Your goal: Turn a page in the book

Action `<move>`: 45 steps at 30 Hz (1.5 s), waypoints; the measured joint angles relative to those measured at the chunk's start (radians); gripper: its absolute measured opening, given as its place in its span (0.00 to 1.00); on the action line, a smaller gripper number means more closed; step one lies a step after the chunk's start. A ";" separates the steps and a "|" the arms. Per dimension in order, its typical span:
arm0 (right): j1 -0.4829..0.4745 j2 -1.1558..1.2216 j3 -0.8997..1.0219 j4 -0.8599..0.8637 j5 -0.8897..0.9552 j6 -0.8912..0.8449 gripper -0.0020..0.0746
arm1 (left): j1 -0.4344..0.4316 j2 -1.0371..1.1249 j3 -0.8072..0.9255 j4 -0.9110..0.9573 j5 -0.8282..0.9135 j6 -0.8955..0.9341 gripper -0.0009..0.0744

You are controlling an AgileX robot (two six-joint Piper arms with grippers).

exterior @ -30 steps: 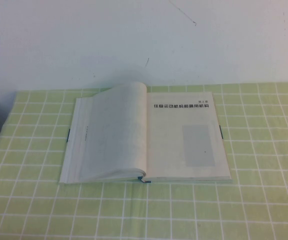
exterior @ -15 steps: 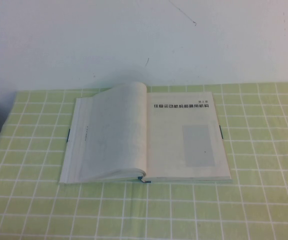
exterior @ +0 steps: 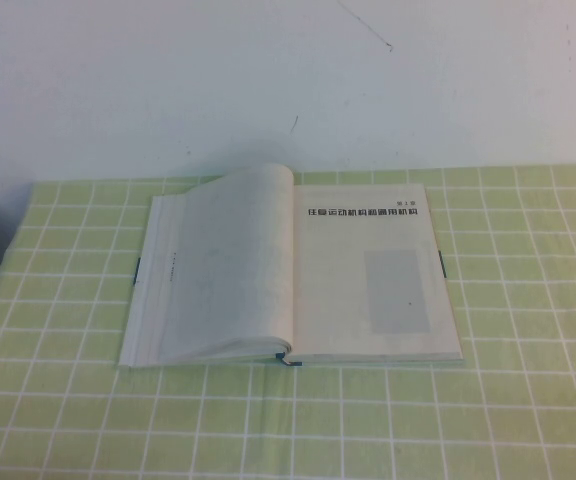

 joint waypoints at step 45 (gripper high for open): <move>0.000 0.000 0.009 0.014 -0.936 0.125 0.02 | 0.000 0.000 0.007 -0.004 -0.916 0.019 0.01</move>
